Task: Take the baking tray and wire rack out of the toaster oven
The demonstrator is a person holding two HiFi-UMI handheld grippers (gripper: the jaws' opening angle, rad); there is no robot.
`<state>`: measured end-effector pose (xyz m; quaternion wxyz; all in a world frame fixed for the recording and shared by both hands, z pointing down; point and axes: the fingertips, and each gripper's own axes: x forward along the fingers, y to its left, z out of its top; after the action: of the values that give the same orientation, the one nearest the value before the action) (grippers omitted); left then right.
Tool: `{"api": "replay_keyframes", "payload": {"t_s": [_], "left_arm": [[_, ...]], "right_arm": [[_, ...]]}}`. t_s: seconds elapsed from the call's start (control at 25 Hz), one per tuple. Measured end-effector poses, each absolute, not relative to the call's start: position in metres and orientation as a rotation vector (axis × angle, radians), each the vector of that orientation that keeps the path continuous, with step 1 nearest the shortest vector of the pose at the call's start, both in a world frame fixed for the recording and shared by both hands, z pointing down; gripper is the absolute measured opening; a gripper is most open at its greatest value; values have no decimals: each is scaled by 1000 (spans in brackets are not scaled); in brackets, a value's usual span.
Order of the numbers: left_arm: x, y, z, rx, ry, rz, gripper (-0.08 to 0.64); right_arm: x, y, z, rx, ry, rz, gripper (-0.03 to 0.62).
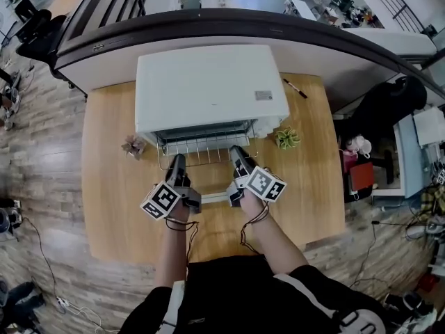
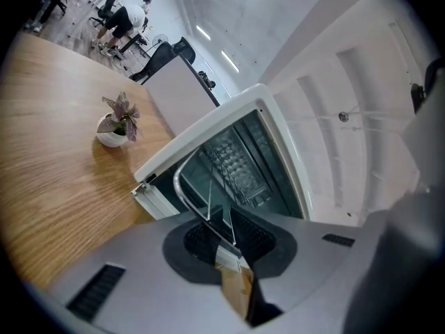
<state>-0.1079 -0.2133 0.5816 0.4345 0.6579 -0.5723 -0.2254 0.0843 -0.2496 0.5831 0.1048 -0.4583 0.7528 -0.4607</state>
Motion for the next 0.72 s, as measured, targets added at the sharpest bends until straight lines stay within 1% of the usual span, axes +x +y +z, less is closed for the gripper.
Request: {"api": "replay_keyframes", "payload": {"t_s": [0.48, 0.72], "left_arm": [[-99, -172, 594, 1655, -1444, -488, 48], [-93, -161, 579, 1695, -1447, -505, 48]], "right_arm": [[94, -211, 594, -1346, 2238, -1388, 76], [97, -198, 587, -1318, 2250, -1371, 72]]}}
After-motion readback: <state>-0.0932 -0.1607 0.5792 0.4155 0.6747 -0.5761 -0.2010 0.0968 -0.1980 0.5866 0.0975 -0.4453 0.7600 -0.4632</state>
